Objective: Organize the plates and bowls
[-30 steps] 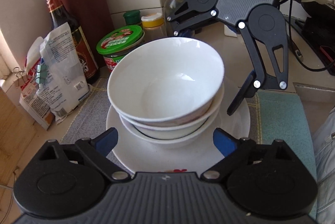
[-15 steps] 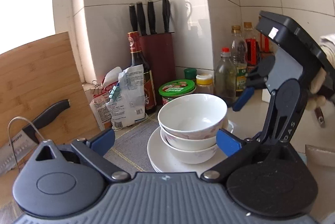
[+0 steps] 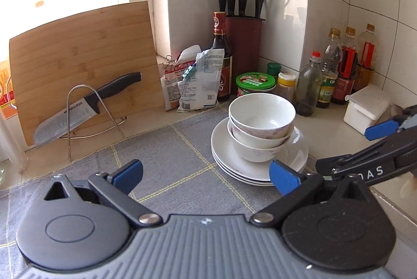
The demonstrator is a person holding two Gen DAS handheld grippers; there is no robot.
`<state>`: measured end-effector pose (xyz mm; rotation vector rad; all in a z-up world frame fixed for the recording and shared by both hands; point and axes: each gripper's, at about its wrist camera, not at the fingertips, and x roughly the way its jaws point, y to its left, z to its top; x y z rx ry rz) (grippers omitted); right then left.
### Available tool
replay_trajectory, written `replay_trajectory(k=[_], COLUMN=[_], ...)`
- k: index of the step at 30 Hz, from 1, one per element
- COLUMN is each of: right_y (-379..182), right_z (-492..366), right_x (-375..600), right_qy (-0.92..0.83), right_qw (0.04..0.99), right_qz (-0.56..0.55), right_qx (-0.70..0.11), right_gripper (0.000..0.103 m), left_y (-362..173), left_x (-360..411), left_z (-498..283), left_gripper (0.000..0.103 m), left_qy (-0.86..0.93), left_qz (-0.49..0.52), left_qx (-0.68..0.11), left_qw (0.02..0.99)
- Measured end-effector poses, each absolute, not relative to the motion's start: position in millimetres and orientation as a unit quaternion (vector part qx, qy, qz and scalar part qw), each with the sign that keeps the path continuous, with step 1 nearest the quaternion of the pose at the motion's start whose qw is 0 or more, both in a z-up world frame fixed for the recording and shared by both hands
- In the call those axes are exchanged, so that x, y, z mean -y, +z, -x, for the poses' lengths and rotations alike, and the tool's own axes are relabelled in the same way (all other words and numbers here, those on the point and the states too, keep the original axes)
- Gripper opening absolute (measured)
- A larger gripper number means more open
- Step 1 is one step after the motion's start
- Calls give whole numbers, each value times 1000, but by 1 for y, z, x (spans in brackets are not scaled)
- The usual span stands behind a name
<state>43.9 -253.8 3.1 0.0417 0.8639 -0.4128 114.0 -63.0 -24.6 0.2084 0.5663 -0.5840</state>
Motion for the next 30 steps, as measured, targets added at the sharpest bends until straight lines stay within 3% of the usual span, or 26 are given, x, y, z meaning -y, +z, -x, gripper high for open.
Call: replay_trajectory(k=[30], right_y=[19], right_z=[-16], right_x=[232], right_qy=[-211], right_qw=[900], right_qz=[-47], right_qx=[-379], right_gripper=[103], left_y=[-15], left_x=[53], left_z=[-101], left_gripper=[102], left_qy=[-263], left_qz=[-86], left_qx=[-293], left_qw=[915])
